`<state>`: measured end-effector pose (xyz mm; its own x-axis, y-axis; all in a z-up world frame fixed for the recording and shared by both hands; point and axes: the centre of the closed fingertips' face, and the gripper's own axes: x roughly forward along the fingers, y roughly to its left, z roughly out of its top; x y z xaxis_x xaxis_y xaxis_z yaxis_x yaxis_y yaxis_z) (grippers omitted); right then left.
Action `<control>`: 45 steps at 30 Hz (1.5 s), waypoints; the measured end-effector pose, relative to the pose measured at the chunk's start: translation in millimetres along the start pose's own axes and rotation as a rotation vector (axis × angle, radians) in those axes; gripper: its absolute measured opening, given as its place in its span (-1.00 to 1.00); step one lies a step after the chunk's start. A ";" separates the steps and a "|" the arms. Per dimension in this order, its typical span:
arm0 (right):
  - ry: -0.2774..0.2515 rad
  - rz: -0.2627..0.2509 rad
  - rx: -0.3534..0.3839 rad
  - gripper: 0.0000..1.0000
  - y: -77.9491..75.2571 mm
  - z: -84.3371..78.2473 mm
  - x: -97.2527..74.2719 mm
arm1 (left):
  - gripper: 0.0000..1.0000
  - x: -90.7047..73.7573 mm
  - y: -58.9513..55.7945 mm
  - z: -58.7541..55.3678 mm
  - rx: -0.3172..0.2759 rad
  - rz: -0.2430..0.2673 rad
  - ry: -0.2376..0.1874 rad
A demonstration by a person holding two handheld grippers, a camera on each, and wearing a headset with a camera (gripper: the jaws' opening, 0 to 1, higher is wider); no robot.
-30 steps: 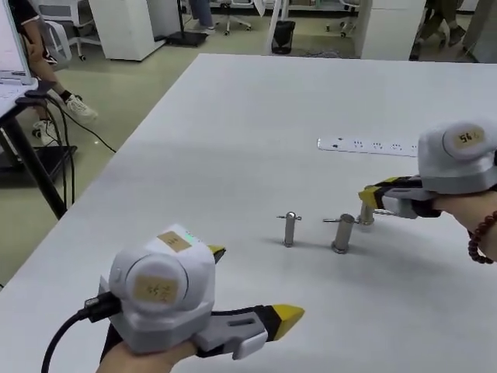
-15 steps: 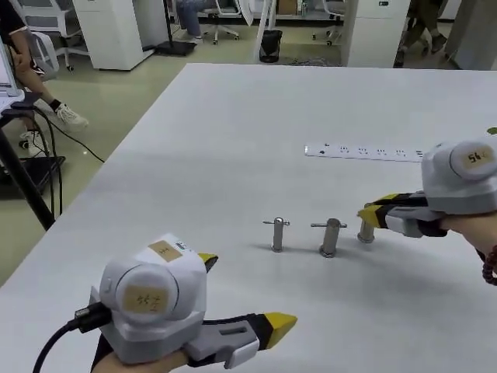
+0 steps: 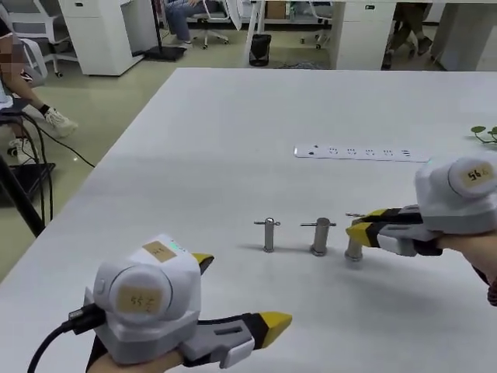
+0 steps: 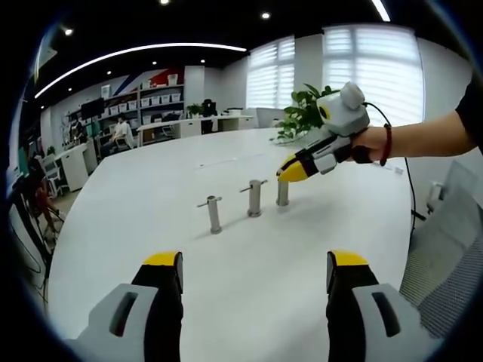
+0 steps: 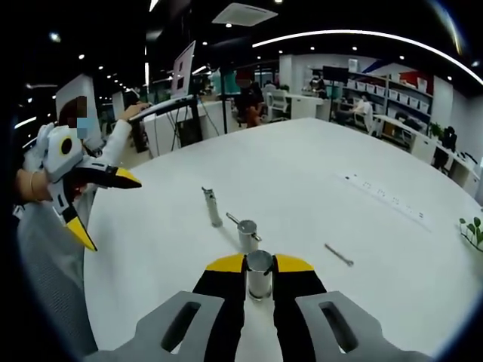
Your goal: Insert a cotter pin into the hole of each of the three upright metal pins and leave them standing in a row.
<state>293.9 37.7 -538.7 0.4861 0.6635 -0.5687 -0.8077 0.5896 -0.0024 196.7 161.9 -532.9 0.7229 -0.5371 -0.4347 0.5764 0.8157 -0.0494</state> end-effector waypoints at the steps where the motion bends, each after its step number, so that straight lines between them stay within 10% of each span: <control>1: 0.001 0.004 -0.004 -0.86 -0.2 -0.9 0.1 | 0.53 0.0 -0.2 2.4 -0.008 -0.001 -0.015; 22: 0.020 0.096 -0.028 -0.85 44.6 -14.9 8.7 | 0.51 -0.6 -1.1 1.0 0.002 0.000 -0.004; 45: 0.035 0.163 -0.103 -0.77 42.2 -24.0 13.8 | 0.51 0.8 -3.8 -0.6 0.010 -0.010 0.009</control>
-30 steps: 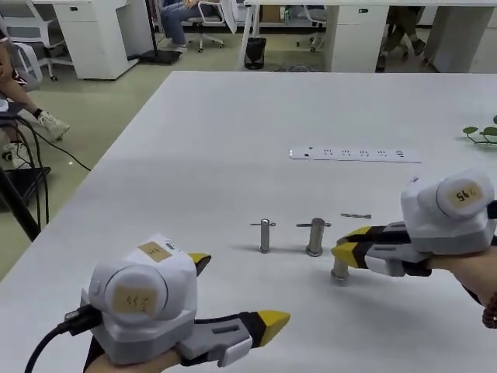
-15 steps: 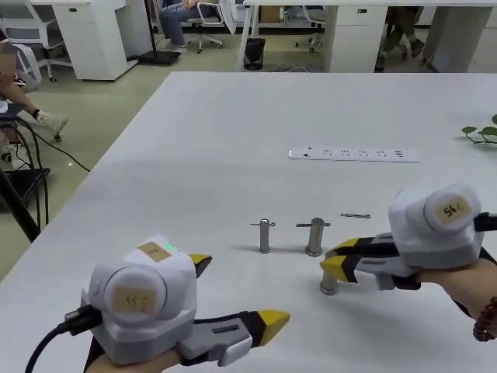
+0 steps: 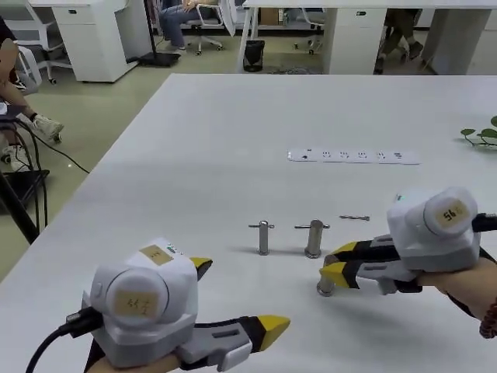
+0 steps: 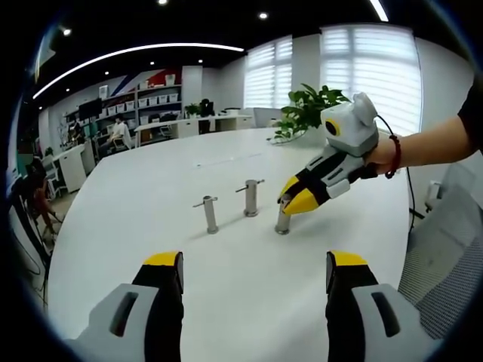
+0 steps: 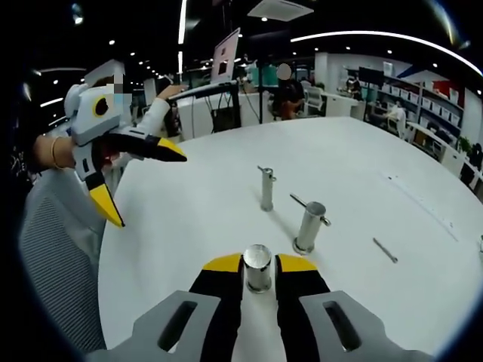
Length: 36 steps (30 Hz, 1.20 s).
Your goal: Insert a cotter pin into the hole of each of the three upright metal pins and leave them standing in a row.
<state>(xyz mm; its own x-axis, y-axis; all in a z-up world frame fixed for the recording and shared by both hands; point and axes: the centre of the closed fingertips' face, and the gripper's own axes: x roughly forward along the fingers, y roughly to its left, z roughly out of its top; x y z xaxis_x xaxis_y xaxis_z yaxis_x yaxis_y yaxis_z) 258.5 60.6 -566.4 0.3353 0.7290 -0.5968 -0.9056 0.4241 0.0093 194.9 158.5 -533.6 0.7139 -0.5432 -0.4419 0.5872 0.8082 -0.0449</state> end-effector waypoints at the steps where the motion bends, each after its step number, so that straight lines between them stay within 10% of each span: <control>1: -0.001 0.000 0.011 -0.76 -0.1 -0.4 -1.1 | 0.51 -0.2 0.0 -0.2 -0.001 0.001 0.000; 22: 0.017 0.046 0.067 -0.58 -6.2 10.2 -29.0 | 0.54 1.1 -1.3 -1.1 0.004 -0.004 0.005; 36: 0.025 -0.029 0.046 -0.64 -45.2 17.6 -42.0 | 0.55 3.7 -1.0 0.2 0.019 -0.004 0.004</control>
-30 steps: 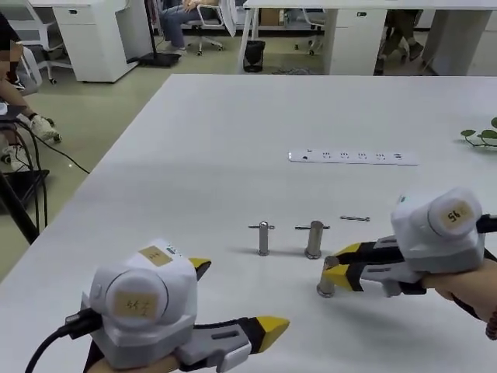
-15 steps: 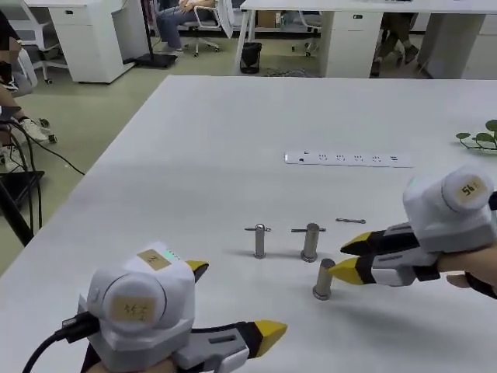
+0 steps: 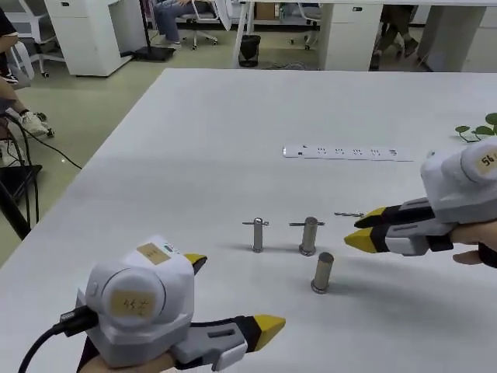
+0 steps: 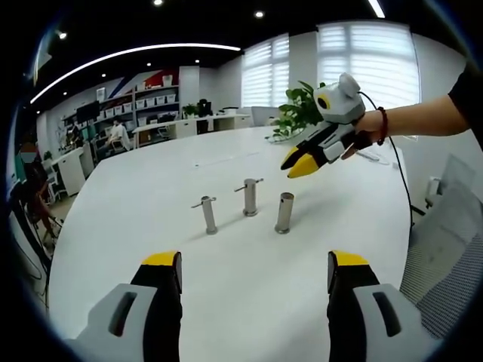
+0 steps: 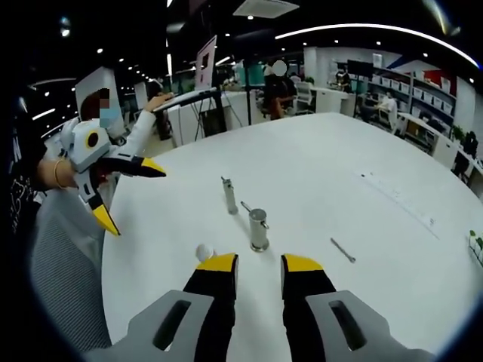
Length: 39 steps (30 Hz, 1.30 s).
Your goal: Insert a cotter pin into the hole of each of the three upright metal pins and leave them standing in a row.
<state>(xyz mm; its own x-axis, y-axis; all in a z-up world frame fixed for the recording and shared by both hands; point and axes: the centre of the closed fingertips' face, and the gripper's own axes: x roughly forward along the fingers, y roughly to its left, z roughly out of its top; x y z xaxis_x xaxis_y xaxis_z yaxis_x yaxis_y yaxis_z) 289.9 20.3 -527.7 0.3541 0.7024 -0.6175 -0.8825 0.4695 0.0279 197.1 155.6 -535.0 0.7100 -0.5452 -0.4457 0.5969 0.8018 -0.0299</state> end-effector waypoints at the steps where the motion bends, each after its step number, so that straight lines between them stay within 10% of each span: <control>1: 0.004 -0.002 -0.007 -0.64 -2.6 0.9 -0.3 | 0.55 0.2 0.2 0.1 -0.001 0.000 0.000; 27: 0.125 -0.129 -0.032 -0.70 -108.6 -26.7 42.4 | 0.57 -0.9 3.4 -0.7 -0.018 0.002 -0.008; 39: 0.137 -0.148 0.002 -0.74 -124.0 -38.3 60.8 | 0.56 -0.5 7.4 -7.2 -0.032 0.007 0.009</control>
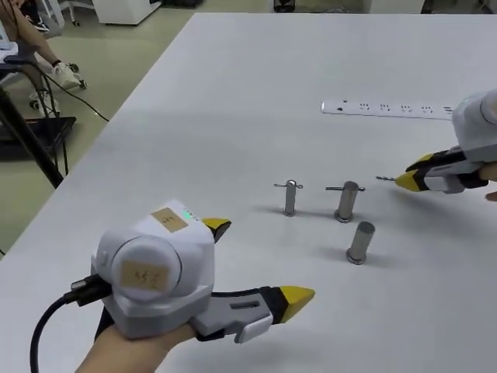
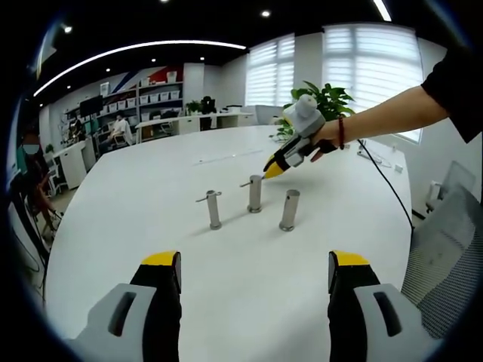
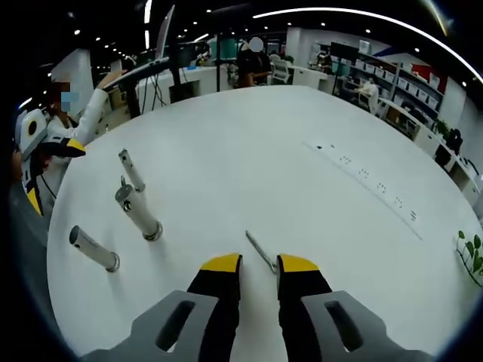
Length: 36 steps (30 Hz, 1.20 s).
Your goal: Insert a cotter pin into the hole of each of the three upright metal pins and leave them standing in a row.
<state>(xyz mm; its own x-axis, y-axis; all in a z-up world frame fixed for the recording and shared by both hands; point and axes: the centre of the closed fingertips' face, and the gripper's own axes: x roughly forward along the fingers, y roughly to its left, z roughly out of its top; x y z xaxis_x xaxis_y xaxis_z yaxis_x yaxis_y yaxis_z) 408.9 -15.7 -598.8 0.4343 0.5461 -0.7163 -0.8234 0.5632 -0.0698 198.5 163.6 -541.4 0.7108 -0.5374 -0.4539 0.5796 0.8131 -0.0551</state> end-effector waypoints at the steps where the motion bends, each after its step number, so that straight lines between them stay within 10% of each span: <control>1: -0.002 0.000 0.006 -0.75 -0.8 0.2 0.7 | 0.56 0.0 0.3 0.0 0.000 0.000 0.000; 36: 0.187 0.017 -0.124 -1.00 14.7 -7.1 4.3 | 0.53 -1.2 0.0 -5.7 0.000 -0.006 0.017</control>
<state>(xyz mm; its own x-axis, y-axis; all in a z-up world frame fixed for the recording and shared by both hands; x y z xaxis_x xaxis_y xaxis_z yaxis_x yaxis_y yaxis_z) 396.1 -9.4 -607.8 0.3541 0.4242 -0.8335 -0.8737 0.4679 -0.1330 195.4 165.5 -545.9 0.7001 -0.5385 -0.4689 0.5840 0.8097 -0.0578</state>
